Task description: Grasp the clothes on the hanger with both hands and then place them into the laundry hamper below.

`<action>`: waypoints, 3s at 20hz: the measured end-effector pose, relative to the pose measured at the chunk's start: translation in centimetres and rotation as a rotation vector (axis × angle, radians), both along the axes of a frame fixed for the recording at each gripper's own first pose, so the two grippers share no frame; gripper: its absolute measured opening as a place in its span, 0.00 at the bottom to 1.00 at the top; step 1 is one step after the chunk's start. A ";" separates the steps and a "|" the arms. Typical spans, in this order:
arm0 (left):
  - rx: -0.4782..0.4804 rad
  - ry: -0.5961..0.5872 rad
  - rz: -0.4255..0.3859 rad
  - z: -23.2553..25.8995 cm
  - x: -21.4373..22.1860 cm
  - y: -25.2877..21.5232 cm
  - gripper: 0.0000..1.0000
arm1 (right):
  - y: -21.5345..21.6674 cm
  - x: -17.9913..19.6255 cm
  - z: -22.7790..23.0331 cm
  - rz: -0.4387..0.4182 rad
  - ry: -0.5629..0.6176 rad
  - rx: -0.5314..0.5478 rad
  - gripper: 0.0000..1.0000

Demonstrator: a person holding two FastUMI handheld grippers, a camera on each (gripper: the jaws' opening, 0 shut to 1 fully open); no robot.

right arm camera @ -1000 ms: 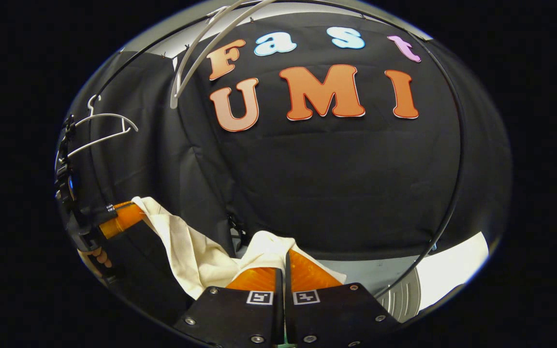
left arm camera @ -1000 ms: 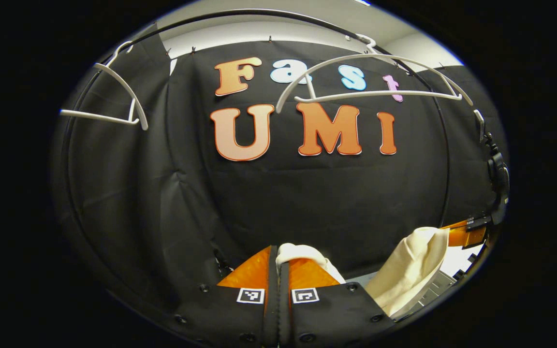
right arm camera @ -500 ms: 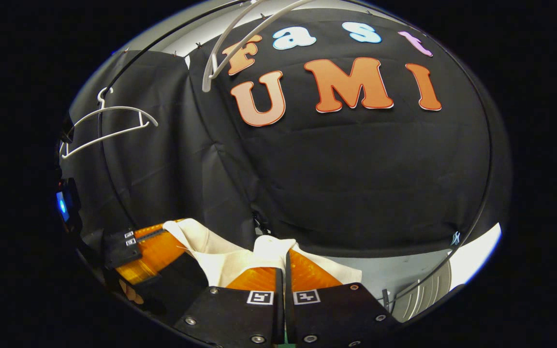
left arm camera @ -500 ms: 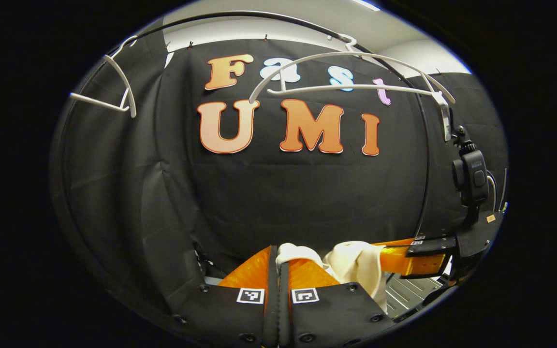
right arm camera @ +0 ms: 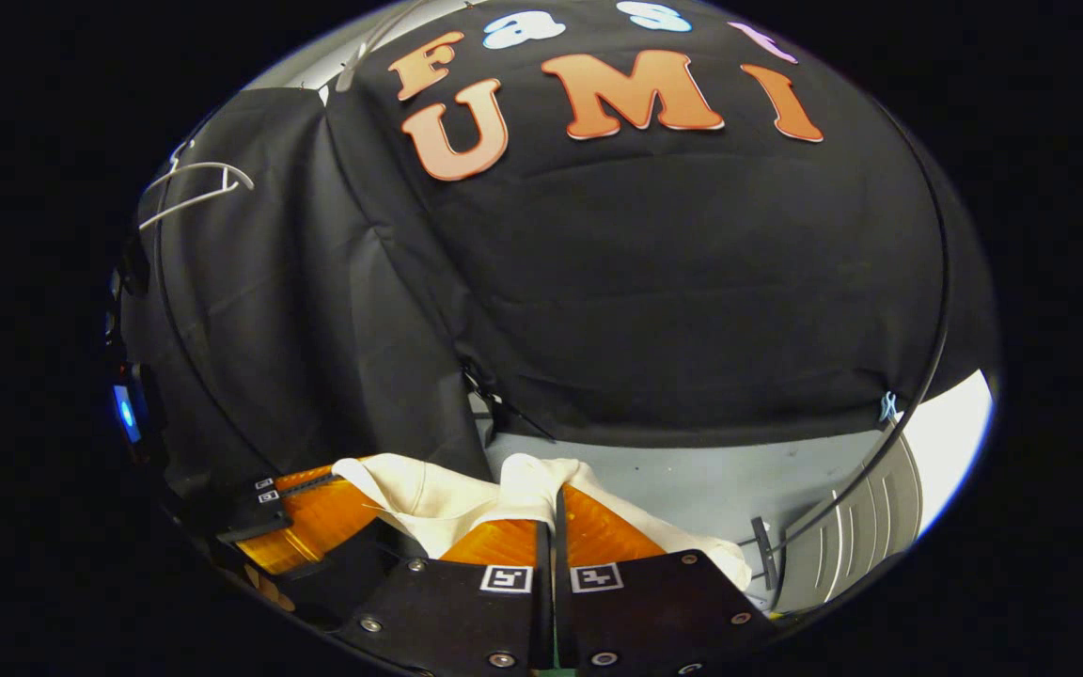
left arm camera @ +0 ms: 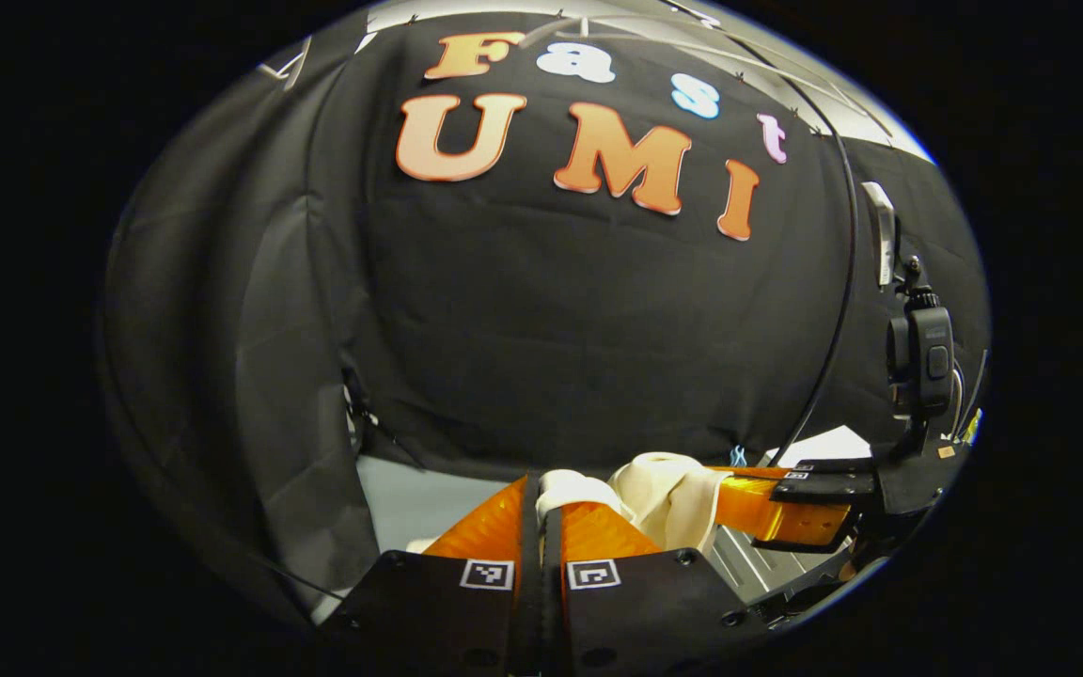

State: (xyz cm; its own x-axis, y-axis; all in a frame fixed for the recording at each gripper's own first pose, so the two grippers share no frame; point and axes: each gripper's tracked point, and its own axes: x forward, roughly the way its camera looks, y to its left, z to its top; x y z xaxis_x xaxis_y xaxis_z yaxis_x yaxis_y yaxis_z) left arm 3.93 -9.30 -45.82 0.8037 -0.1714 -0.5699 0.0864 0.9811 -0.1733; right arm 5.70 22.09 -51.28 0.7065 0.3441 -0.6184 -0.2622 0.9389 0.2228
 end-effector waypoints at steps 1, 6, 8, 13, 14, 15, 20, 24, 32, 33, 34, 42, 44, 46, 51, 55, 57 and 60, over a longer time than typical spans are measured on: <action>0.003 0.038 -0.001 -2.0 -0.5 -0.1 0.07 | -0.8 -0.5 -2.1 -0.014 0.026 -0.009 0.00; 0.031 0.262 0.021 -13.5 -4.1 0.4 0.07 | -4.0 -2.9 -12.3 -0.075 0.176 -0.038 0.01; 0.044 0.348 0.033 -17.2 -5.6 0.8 0.07 | -4.9 -4.2 -16.0 -0.074 0.231 -0.074 0.01; 0.084 0.520 0.045 -24.2 -9.3 1.5 0.07 | -5.1 -5.3 -23.1 -0.072 0.342 -0.146 0.02; 0.088 0.541 0.043 -25.0 -9.9 1.7 0.07 | -5.5 -6.0 -24.2 -0.077 0.362 -0.153 0.04; 0.089 0.562 0.042 -25.8 -10.4 1.6 0.07 | -5.8 -6.5 -25.1 -0.084 0.382 -0.163 0.04; 0.137 0.678 0.039 -29.9 -13.0 2.0 0.07 | -6.7 -8.7 -29.6 -0.098 0.486 -0.182 0.10; 0.122 0.732 0.024 -31.2 -14.6 1.1 0.23 | -6.6 -10.6 -31.4 -0.088 0.562 -0.193 0.14; 0.088 0.707 0.036 -29.1 -14.3 0.6 0.98 | -7.0 -11.1 -29.9 -0.108 0.552 -0.226 0.72; 0.094 0.697 0.041 -28.8 -14.2 0.8 0.98 | -7.2 -10.7 -29.3 -0.122 0.538 -0.220 0.77; 0.103 0.688 0.047 -28.3 -14.1 0.9 0.98 | -7.7 -10.3 -28.7 -0.135 0.525 -0.214 0.87; 0.107 0.498 0.101 -20.2 -10.0 2.0 0.99 | -9.2 -7.4 -20.4 -0.172 0.374 -0.178 0.93; 0.110 0.442 0.103 -17.6 -9.2 2.1 0.95 | -9.0 -6.8 -17.7 -0.174 0.328 -0.165 0.93; 0.105 0.386 0.107 -14.9 -8.3 2.1 0.98 | -8.7 -6.4 -14.9 -0.173 0.278 -0.150 0.93; 0.098 0.199 0.150 -6.3 -6.3 2.8 0.99 | -7.8 -5.0 -6.8 -0.168 0.145 -0.110 0.93; 0.116 -0.003 0.194 2.7 -3.5 5.1 1.00 | -7.5 -3.7 1.3 -0.140 -0.014 -0.116 0.93; 0.134 -0.116 0.205 7.6 -2.5 6.1 0.98 | -7.8 -2.9 6.0 -0.135 -0.112 -0.122 0.93; 0.113 -0.240 0.210 14.2 -2.1 6.8 0.98 | -7.9 -2.7 12.8 -0.134 -0.225 -0.091 0.93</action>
